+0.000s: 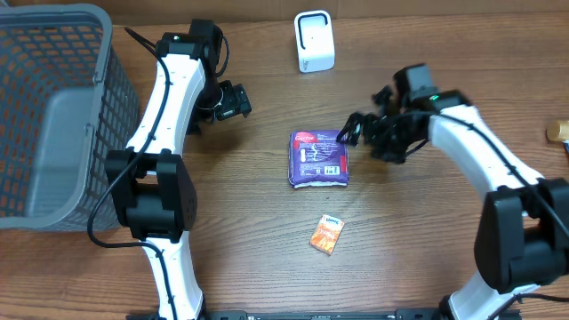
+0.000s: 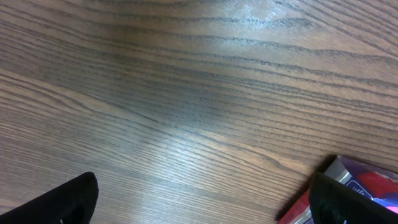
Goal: Scan the item barcode
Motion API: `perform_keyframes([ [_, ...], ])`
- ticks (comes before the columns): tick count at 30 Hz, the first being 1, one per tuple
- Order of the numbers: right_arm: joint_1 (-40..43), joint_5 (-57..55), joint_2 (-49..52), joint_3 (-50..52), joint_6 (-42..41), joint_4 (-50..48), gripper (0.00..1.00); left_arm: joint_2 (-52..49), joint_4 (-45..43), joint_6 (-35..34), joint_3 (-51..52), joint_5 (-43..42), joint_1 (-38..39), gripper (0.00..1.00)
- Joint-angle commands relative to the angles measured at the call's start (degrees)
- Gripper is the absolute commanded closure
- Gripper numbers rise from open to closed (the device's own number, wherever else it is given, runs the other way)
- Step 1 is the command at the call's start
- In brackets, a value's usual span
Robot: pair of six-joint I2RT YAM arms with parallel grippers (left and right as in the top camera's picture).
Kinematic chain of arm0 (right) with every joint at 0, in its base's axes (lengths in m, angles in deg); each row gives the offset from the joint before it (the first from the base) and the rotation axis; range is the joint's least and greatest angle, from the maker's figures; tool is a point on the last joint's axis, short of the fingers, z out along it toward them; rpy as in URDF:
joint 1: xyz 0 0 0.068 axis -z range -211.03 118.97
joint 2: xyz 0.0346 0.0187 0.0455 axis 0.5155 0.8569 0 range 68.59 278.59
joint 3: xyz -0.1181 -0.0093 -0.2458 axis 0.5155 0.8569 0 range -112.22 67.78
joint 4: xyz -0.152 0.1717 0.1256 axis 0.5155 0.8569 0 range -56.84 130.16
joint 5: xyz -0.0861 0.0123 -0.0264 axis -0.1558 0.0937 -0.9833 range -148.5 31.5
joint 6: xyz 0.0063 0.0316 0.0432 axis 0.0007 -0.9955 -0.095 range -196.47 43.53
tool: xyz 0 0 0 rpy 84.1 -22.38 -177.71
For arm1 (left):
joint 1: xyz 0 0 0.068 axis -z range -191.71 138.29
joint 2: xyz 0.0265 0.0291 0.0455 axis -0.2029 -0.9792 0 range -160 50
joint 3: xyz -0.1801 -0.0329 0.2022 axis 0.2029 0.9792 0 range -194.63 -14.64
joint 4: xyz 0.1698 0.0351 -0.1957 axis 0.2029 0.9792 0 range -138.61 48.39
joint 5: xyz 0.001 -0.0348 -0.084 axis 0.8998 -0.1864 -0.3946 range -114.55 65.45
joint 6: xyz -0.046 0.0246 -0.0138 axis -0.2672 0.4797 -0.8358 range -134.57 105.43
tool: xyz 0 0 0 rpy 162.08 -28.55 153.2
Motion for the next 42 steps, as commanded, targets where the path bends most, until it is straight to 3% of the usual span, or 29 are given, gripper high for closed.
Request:
perform_keyframes([
  [1,5.2,-7.2,-2.2,-5.2,-0.8,4.7,0.0,-0.3,-2.9,-1.6,0.3,0.3,0.1,0.0],
  [8,14.9,-11.7,-2.2,-5.4,-0.7,5.2,0.0,-0.3,-17.9,-2.1,0.3,0.1,0.1,0.0],
  [11,17.9,-12.3,-2.2,-5.4,-0.7,5.1,0.0,-0.3,-14.1,-3.1,0.3,-16.7,0.1,0.0],
  [15,18.9,-12.3,-2.2,-5.4,-0.7,5.1,0.0,-0.3,-11.5,-5.5,0.3,-26.6,0.1,0.0],
  [17,18.9,-12.3,-2.2,-5.4,-0.7,5.1,0.0,-0.3,-8.2,1.2,0.3,-34.1,0.3,0.02],
  [19,18.9,-12.3,-2.2,-5.4,-0.7,5.1,0.0,-0.3,-6.8,9.3,0.3,-38.5,1.7,0.13],
  [21,18.9,-12.3,-2.2,-5.4,-0.7,5.1,0.0,-0.3,-2.4,14.6,0.3,-36.5,5.2,0.13],
  [24,18.9,-12.3,-2.2,-5.4,-0.7,5.1,0.0,-0.3,0.9,14.8,0.3,-30.2,10.5,0.11],
  [27,18.9,-12.3,-2.2,-5.4,-0.7,5.1,0.0,-0.3,0.6,14.4,0.3,-18.6,17.5,0.0],
  [28,18.9,-12.3,-2.2,-5.4,-0.7,5.1,0.0,-0.3,0.4,12.3,0.3,-12.2,19.5,0.0],
  [30,18.9,-12.3,-2.2,-5.4,-0.7,5.1,0.0,-0.3,0.4,9.2,0.3,-9.0,20.2,0.0],
  [36,18.9,-12.3,-2.2,-5.4,-0.7,5.1,0.0,-0.3,1.6,9.0,0.3,-12.1,13.4,0.0],
  [38,18.9,-12.3,-2.2,-5.4,-0.7,5.1,0.0,-0.3,2.5,12.0,0.7,-18.4,10.3,0.01],
  [40,18.9,-12.3,-2.2,-5.4,-0.7,5.1,0.0,-0.3,2.4,16.5,1.6,-24.5,9.5,0.09],
  [42,18.9,-12.3,-2.2,-5.4,-0.7,5.1,0.0,-0.3,1.4,17.0,3.5,-26.1,9.6,0.09],
])
